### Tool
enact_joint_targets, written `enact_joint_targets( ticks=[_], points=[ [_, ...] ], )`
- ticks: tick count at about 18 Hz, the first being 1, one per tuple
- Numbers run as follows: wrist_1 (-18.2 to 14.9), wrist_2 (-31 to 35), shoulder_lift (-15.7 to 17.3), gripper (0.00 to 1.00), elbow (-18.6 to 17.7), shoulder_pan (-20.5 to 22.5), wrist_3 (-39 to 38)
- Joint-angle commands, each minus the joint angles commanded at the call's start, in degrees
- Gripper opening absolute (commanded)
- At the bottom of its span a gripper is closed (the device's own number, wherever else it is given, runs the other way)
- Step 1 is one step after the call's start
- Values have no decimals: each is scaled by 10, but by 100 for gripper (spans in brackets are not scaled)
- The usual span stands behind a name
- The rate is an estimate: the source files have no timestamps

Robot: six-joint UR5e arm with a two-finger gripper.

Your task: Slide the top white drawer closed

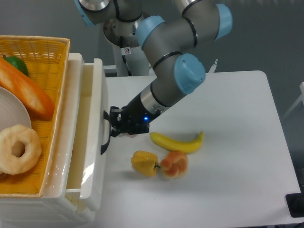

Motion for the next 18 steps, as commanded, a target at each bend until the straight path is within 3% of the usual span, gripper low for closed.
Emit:
enact_joint_targets(
  ticks=[18],
  points=[
    [6, 11, -3, 1, 3, -5, -6]
  ],
)
